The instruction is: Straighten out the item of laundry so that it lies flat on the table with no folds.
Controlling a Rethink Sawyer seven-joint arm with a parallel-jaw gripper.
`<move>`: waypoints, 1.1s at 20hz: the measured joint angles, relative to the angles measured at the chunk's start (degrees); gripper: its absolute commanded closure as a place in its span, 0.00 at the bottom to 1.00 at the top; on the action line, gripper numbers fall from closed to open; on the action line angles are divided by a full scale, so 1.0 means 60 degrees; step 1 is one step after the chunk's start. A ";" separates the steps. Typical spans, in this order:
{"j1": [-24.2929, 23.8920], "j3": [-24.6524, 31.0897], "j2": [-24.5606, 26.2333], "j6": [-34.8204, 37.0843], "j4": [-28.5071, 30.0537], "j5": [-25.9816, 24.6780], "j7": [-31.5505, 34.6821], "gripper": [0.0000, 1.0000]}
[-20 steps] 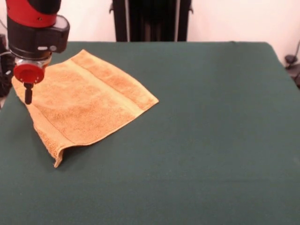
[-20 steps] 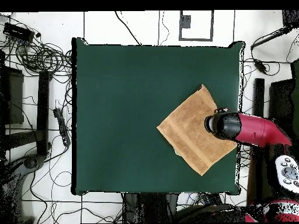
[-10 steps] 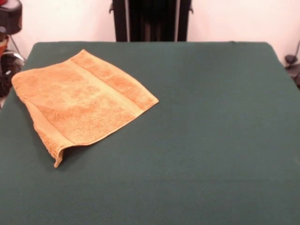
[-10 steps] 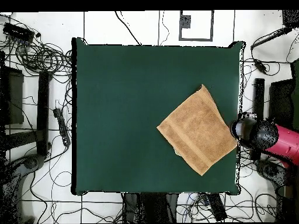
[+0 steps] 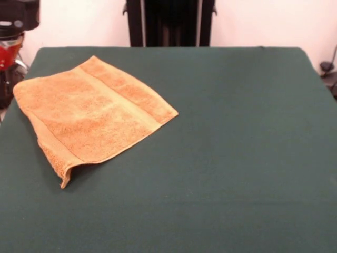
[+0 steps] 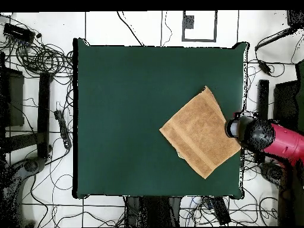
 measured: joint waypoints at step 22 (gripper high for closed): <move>0.2252 -0.0591 -0.0201 0.0049 0.0332 0.2572 0.0002 0.00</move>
